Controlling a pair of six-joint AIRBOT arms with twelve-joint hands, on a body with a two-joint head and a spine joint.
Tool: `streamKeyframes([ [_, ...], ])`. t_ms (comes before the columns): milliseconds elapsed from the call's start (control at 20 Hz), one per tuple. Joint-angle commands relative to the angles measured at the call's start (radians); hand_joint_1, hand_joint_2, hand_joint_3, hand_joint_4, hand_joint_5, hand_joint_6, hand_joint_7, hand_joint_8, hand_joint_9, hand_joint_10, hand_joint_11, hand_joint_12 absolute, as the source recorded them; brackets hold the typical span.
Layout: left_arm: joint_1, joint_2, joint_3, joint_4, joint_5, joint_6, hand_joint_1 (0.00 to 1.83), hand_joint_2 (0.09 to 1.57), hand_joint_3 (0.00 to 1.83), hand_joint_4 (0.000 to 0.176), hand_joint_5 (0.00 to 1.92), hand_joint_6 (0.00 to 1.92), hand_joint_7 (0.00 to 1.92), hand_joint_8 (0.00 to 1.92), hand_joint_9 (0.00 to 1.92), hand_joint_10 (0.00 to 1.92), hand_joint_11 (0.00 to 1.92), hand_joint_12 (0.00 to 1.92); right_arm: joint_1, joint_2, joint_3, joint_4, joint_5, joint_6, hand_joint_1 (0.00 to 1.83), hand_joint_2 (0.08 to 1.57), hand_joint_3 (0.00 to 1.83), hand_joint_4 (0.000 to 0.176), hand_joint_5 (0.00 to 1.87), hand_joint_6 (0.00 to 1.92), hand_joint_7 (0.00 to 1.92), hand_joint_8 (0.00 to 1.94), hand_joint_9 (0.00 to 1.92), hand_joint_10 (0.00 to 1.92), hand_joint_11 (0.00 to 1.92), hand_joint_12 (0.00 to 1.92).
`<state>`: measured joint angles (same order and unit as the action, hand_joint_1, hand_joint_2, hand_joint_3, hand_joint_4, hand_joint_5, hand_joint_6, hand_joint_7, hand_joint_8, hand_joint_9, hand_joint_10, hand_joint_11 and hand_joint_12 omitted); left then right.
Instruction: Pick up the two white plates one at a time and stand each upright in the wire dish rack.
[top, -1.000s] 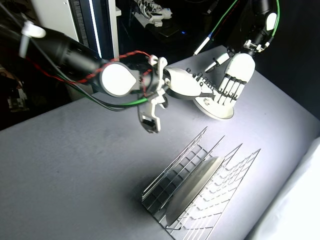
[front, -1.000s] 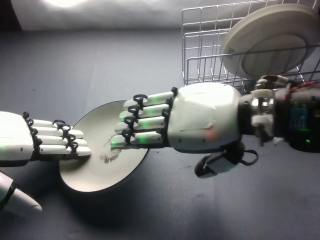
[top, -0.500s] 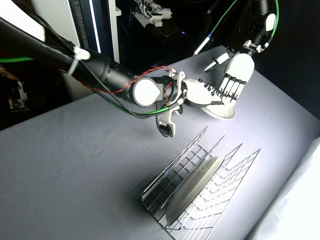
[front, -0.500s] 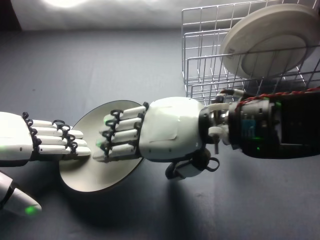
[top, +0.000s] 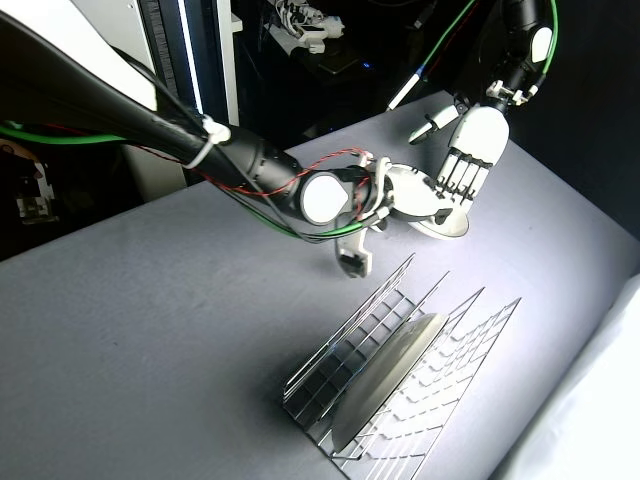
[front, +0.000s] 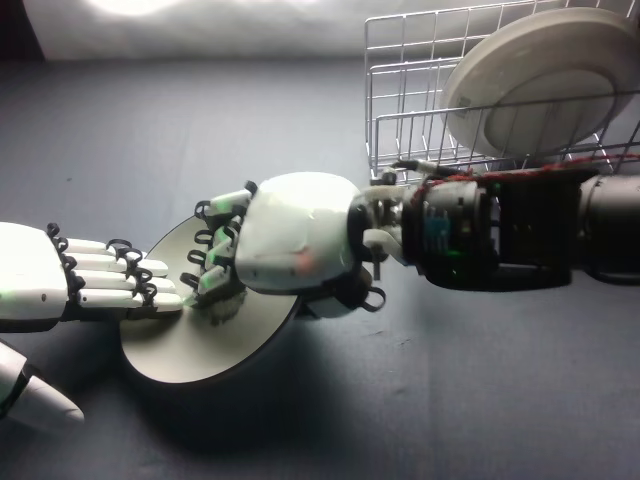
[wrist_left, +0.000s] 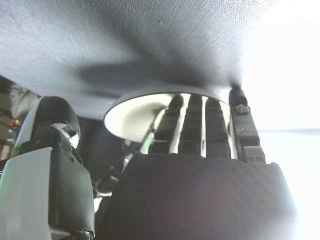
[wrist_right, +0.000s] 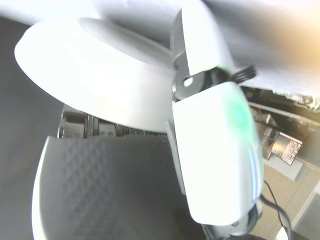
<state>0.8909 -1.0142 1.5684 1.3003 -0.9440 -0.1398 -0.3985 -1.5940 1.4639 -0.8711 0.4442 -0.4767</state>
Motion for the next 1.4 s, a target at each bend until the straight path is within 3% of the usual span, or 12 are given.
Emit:
streamKeyframes([
  [0,0.021,-0.039,-0.012,0.160,-0.005,-0.016,0.00,1.11,0.01,0.000,0.05,0.02,0.04,0.01,0.04,0.01,0.04,0.03,0.013,-0.004,0.009,0.026,0.075,-0.006,1.32,1.09,0.00,0.000,0.75,0.03,0.78,0.02,0.75,0.06,0.32,1.23],
  [100,0.019,-0.040,-0.011,0.160,-0.005,-0.016,0.00,1.09,0.00,0.000,0.01,0.00,0.00,0.00,0.00,0.00,0.01,0.02,0.015,-0.009,0.010,0.030,0.075,-0.006,1.36,1.11,0.00,0.000,0.86,0.03,0.91,0.02,0.89,0.07,0.45,1.25],
  [150,0.019,-0.039,-0.011,0.160,-0.005,-0.017,0.00,1.09,0.00,0.000,0.00,0.00,0.00,0.00,0.00,0.00,0.00,0.00,0.014,-0.009,0.010,0.031,0.077,-0.006,1.45,1.15,0.03,0.000,0.76,1.03,0.86,0.81,0.79,1.02,0.68,1.61],
  [200,0.020,-0.039,-0.011,0.160,-0.004,-0.017,0.00,1.10,0.00,0.000,0.00,0.00,0.01,0.00,0.01,0.00,0.02,0.01,0.010,-0.009,0.009,0.031,0.079,-0.006,1.47,1.17,0.01,0.000,0.75,1.22,0.83,1.03,0.79,1.20,0.71,1.66],
  [300,0.020,-0.039,-0.011,0.160,-0.004,-0.017,0.00,1.11,0.00,0.000,0.02,0.01,0.02,0.01,0.02,0.01,0.02,0.01,0.004,-0.006,0.010,0.031,0.081,-0.006,1.49,1.11,0.00,0.000,0.90,0.99,0.96,0.97,0.93,1.03,0.81,1.56],
  [350,0.020,-0.039,-0.010,0.160,-0.004,-0.017,0.00,1.08,0.00,0.000,0.00,0.00,0.00,0.00,0.00,0.00,0.00,0.00,0.002,-0.004,0.010,0.031,0.082,-0.006,1.41,1.09,0.00,0.000,0.91,0.98,1.04,0.90,1.01,1.02,0.92,1.23],
  [400,0.020,-0.039,-0.011,0.160,-0.004,-0.017,0.00,1.07,0.00,0.000,0.00,0.00,0.00,0.00,0.00,0.00,0.00,0.00,0.000,-0.003,0.010,0.031,0.088,-0.006,1.39,1.09,0.00,0.000,0.91,0.99,1.04,0.89,1.04,1.03,0.98,1.11],
  [650,-0.023,-0.025,-0.004,0.155,-0.004,-0.024,0.00,1.09,0.00,0.000,0.03,0.01,0.02,0.00,0.02,0.00,0.03,0.01,-0.009,0.007,0.000,0.031,0.117,-0.006,1.38,1.10,0.00,0.000,0.90,0.97,1.03,0.92,1.01,1.10,0.96,1.17],
  [1100,-0.298,0.044,0.001,0.154,-0.028,-0.069,0.00,1.09,0.00,0.000,0.00,0.00,0.00,0.00,0.00,0.00,0.00,0.00,0.009,0.092,-0.097,0.055,0.170,-0.007,1.39,1.08,0.00,0.000,0.90,0.98,1.07,0.86,1.04,1.02,0.98,1.18],
  [1350,-0.389,0.065,0.010,0.155,-0.028,-0.069,0.00,1.08,0.00,0.000,0.00,0.00,0.00,0.00,0.00,0.00,0.01,0.00,0.044,0.164,-0.189,0.086,0.174,-0.007,1.38,1.09,0.00,0.000,0.89,1.02,1.04,0.88,1.02,1.07,0.95,1.18],
])
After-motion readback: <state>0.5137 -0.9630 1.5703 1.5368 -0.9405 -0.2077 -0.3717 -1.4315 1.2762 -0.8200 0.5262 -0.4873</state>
